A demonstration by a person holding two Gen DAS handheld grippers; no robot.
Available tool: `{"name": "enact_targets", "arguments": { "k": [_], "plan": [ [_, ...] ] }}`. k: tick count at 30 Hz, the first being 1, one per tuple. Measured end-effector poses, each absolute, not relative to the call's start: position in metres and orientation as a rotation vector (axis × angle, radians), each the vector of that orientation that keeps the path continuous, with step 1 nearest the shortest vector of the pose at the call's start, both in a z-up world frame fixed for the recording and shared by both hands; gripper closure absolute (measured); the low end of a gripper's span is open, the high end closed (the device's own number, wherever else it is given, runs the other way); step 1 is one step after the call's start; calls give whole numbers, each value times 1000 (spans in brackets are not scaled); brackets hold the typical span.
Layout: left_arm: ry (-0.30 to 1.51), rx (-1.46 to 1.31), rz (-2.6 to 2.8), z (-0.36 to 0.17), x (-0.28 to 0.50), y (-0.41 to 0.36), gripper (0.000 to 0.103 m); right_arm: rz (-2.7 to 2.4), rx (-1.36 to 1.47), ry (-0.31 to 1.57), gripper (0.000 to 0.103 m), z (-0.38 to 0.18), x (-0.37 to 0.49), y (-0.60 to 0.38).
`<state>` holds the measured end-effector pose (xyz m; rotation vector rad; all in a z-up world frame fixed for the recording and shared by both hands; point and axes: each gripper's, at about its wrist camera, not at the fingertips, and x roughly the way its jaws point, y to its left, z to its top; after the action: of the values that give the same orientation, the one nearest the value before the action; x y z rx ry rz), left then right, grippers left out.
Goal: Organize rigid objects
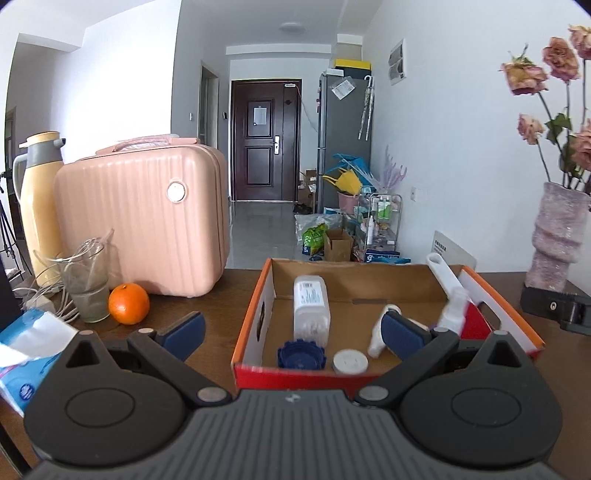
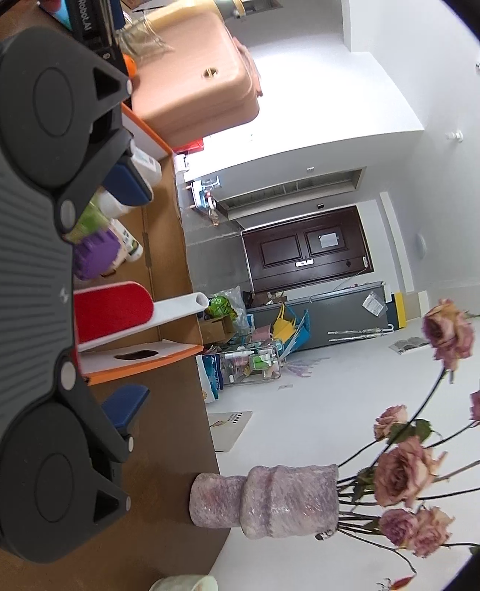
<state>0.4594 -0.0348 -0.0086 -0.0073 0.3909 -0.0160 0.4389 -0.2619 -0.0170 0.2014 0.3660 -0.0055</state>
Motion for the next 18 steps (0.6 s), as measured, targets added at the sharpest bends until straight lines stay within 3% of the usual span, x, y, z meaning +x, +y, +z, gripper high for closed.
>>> {"name": "enact_targets", "arguments": {
  "k": [18],
  "plan": [
    [286,-9,-16,21,266,-5,0,45,85,276,0,1,247,-230]
  ]
}}
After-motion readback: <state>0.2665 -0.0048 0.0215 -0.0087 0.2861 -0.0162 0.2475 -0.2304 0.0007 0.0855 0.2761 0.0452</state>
